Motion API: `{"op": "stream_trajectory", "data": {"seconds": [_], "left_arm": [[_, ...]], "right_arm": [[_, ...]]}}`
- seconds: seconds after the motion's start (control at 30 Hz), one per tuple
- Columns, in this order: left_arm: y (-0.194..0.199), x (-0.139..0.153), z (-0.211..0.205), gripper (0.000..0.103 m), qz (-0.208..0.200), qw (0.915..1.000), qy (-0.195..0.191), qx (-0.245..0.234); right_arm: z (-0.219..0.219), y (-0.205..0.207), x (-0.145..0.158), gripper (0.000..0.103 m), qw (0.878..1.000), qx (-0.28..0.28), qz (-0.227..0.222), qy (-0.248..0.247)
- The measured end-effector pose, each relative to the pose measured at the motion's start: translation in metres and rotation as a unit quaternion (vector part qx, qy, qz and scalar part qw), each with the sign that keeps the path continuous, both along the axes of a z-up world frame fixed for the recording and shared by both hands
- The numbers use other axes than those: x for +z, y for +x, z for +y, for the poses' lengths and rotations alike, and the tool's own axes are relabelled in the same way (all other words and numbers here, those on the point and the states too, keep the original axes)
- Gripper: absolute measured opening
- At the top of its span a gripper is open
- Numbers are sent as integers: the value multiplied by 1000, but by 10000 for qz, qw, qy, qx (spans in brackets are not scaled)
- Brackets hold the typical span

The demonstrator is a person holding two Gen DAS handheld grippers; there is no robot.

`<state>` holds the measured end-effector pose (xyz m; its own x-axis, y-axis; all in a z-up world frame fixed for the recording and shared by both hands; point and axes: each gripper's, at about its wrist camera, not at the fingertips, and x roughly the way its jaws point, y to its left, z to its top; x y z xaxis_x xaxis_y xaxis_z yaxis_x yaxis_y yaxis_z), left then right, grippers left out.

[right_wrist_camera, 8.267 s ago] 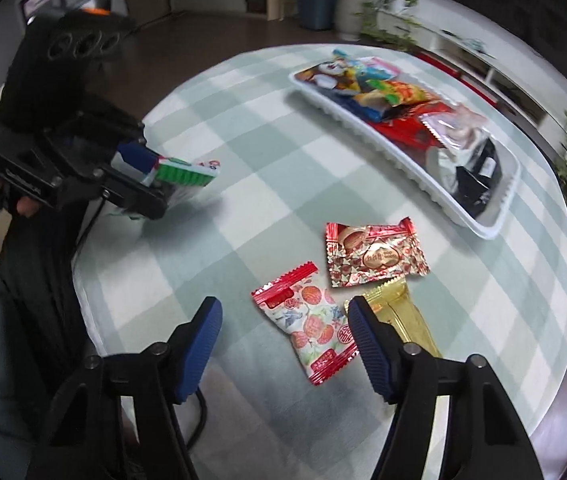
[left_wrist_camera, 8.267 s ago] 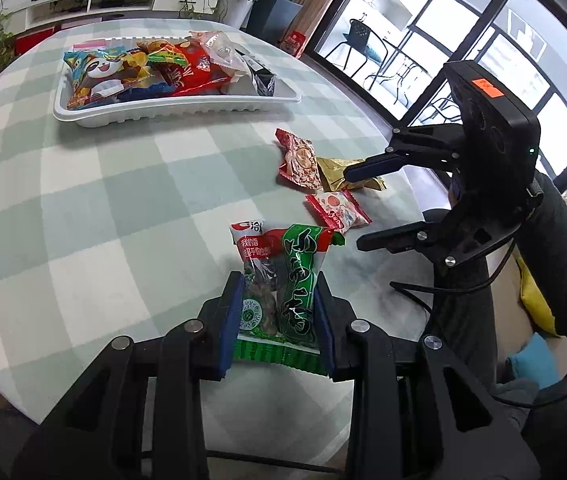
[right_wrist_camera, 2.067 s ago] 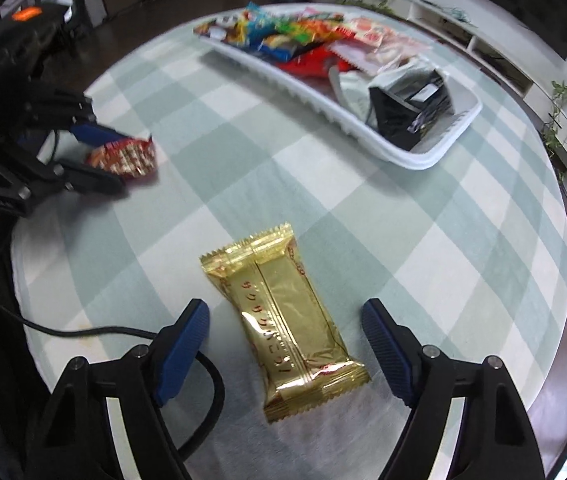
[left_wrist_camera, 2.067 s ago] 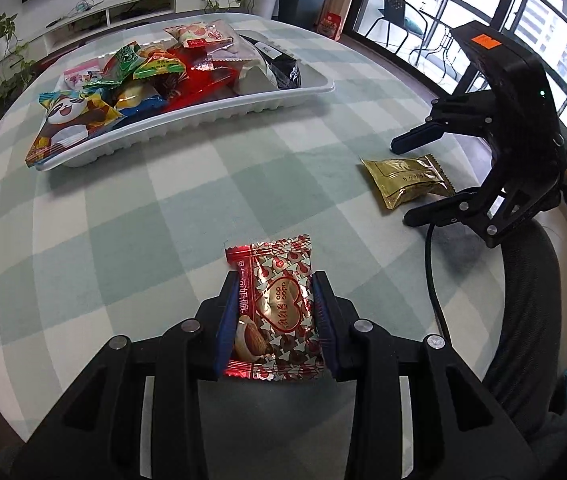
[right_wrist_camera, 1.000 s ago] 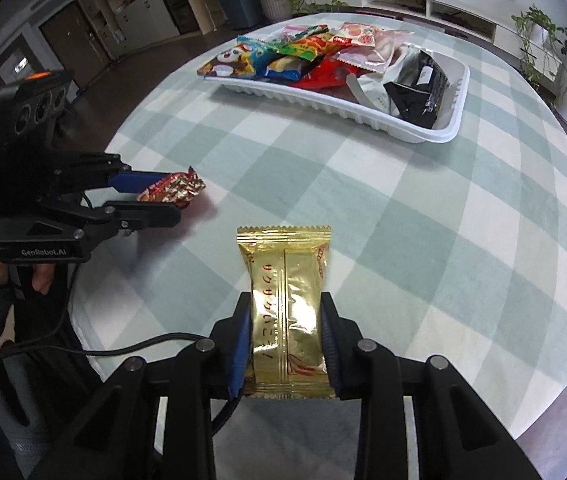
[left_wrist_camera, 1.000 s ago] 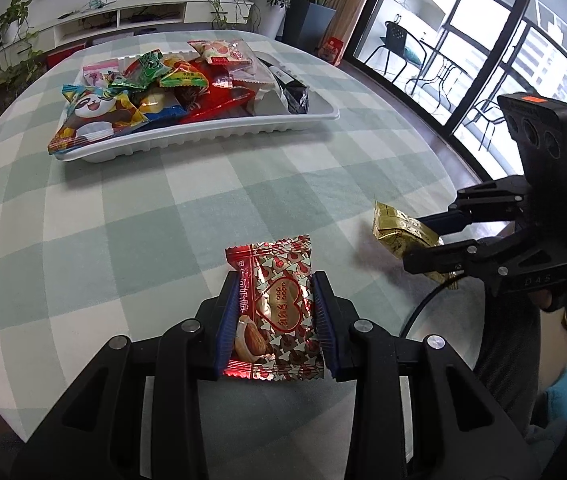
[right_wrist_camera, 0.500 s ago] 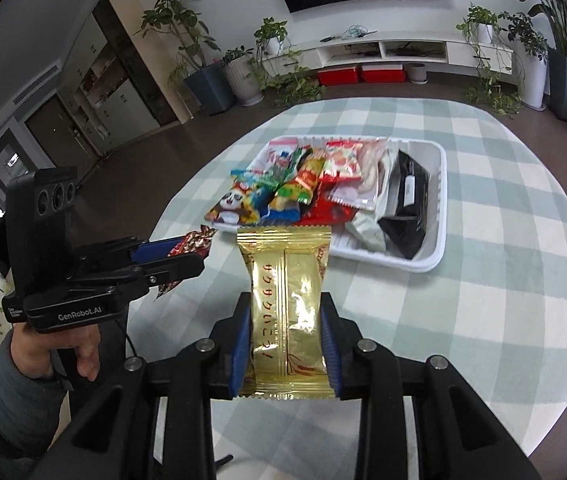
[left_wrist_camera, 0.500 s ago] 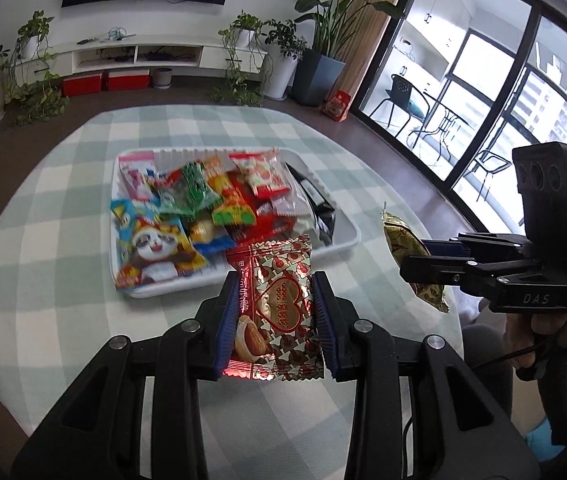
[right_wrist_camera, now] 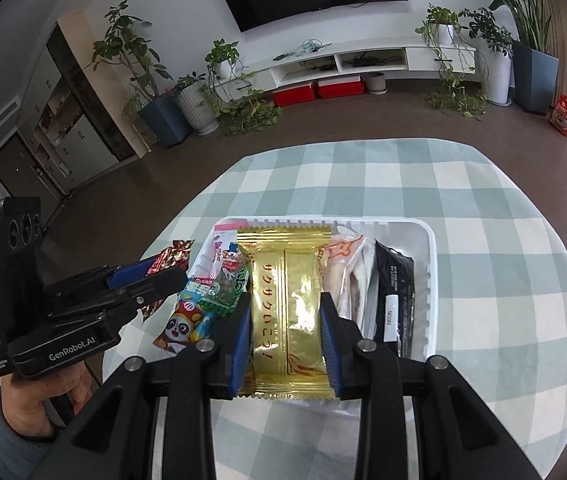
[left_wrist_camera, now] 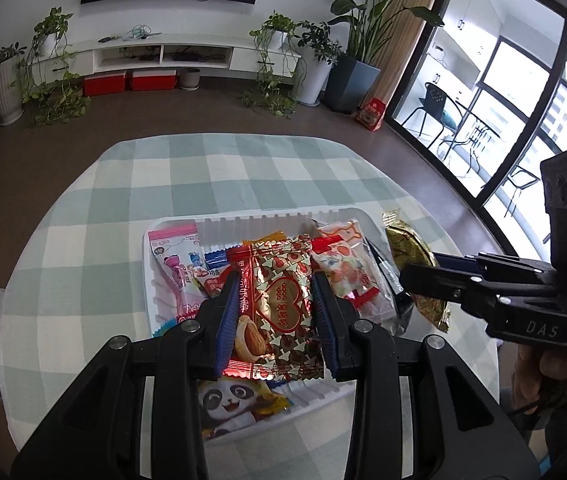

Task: Organize snacks
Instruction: 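Lower both candies into the tray and open both tools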

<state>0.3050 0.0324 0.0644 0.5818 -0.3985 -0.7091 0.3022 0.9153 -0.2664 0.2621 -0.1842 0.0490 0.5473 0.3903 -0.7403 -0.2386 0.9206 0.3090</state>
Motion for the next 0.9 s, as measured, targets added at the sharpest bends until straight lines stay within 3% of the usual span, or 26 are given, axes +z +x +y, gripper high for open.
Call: {"op": "stream_trajectory", "data": {"seconds": [0.4, 0.57, 0.63, 0.7, 0.9], "left_arm": [[39, -57, -3, 33, 348, 9992, 146, 91], [42, -63, -4, 33, 350, 9992, 156, 117], [41, -62, -4, 36, 342, 9992, 168, 125], [40, -61, -4, 46, 318, 9993, 154, 151], [39, -59, -3, 50, 285, 9994, 113, 185]], "right_arm": [[38, 44, -37, 34, 9980, -5, 241, -576], [45, 47, -42, 35, 9960, 38, 195, -876], [46, 47, -42, 35, 9952, 32, 176, -961], [47, 46, -43, 35, 9948, 25, 155, -1009], [44, 46, -42, 35, 9947, -26, 155, -1018]]}}
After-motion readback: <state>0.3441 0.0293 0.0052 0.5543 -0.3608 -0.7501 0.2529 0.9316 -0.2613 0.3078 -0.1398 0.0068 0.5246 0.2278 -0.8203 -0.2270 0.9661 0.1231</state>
